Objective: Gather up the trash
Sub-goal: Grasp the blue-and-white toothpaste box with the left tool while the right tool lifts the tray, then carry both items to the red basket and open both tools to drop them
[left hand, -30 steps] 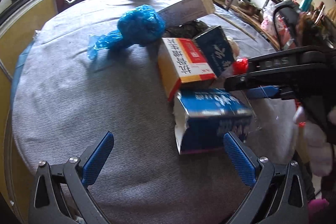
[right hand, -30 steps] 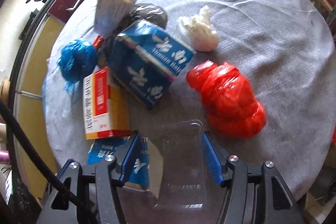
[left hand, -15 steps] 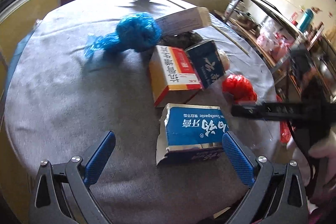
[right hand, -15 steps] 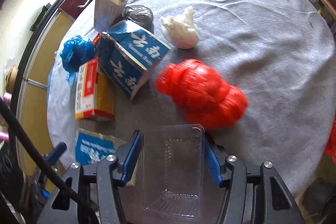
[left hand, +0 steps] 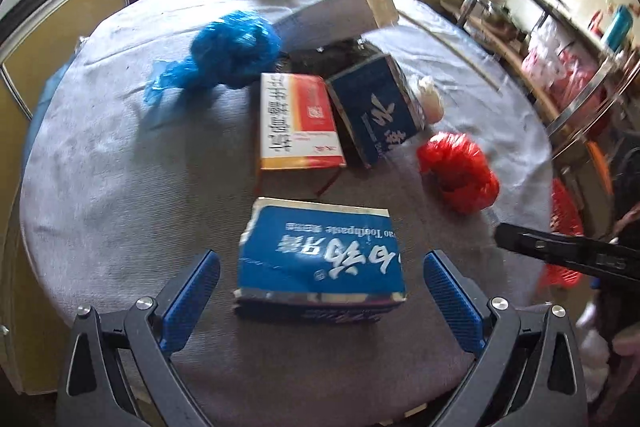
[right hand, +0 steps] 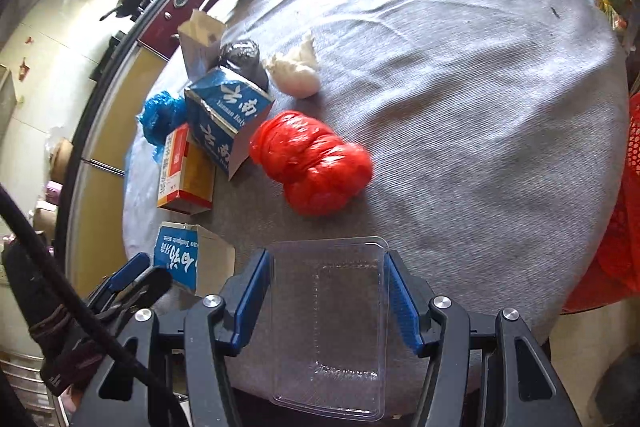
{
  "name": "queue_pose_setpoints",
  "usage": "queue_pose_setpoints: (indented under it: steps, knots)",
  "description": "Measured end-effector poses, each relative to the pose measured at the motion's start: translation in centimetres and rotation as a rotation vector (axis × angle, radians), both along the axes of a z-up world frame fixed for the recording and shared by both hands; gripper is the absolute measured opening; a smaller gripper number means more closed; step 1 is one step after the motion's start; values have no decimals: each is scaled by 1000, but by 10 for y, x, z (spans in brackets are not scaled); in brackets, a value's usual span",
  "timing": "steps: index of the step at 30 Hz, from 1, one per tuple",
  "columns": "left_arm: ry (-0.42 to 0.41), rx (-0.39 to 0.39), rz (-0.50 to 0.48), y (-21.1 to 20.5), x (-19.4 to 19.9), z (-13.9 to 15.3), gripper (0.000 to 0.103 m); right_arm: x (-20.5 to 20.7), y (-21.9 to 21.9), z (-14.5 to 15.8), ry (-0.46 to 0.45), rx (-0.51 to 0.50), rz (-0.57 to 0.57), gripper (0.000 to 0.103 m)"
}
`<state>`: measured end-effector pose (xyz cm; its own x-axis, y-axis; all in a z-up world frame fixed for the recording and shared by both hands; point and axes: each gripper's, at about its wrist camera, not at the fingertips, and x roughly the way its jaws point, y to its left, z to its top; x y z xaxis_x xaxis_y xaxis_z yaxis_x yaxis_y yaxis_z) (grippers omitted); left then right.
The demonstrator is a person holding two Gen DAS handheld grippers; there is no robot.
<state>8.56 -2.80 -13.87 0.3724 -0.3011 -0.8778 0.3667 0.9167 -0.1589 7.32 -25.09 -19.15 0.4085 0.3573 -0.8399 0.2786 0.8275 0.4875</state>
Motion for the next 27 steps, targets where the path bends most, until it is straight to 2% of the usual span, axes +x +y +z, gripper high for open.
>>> queue_pose_setpoints:
  steps: [1,5,6,8,12,16,19,22,27]
  knots:
    - [-1,24,3,-3,1,-2,101,0,-2,-1,-9,6,-1,60]
    - [-10,83,12,-13,3,-12,101,-44,-20,27,-41,17,-4,60]
    - [-11,87,16,-13,3,-15,101,-46,-24,29,-50,19,-6,60]
    - [-16,78,19,-13,2,-17,90,-53,-33,33,-66,23,-11,60]
    - [-46,81,42,-13,-3,-16,90,-62,-47,36,-101,27,-25,60]
    - [-93,95,22,-18,-19,-6,90,-74,-61,38,-148,44,-50,60]
    - [-139,67,-57,-32,-39,13,90,-88,-78,45,-201,40,-84,60]
    - [-175,23,-181,-60,-59,34,90,-105,-102,52,-251,28,-150,60]
    - [-215,-25,-430,-141,-85,59,90,-147,-167,62,-288,-47,-338,60]
